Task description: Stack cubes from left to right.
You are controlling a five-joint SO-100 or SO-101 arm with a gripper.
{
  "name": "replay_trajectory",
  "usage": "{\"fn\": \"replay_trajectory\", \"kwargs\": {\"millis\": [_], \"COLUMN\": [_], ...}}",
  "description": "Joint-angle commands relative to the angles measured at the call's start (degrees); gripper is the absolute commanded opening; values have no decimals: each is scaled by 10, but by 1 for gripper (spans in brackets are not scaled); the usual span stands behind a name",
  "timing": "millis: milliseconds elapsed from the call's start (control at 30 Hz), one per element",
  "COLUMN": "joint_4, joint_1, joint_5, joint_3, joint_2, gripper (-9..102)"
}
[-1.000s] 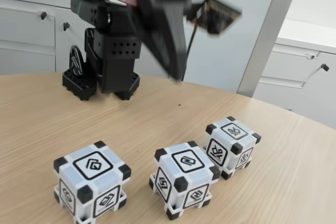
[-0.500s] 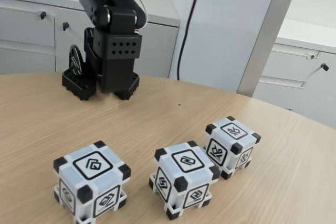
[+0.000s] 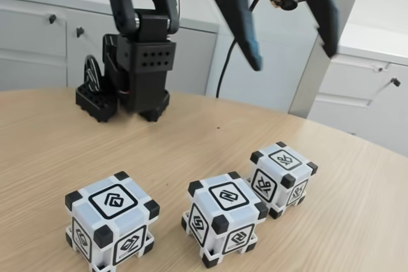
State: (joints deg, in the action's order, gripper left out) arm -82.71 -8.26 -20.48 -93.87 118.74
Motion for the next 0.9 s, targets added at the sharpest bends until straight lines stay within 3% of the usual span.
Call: {"fn": "replay_trajectory", "kwargs": {"millis": [0, 233, 633, 867], "joint_4": [-20, -23, -18, -17], "joint_1": [-33, -87, -87, -88], "joint_5": [5, 59, 246, 240], "joint_3": [28, 13, 6, 16], "joint_2": [-2, -4, -89, -213], "gripper": [30, 41, 39, 38]}}
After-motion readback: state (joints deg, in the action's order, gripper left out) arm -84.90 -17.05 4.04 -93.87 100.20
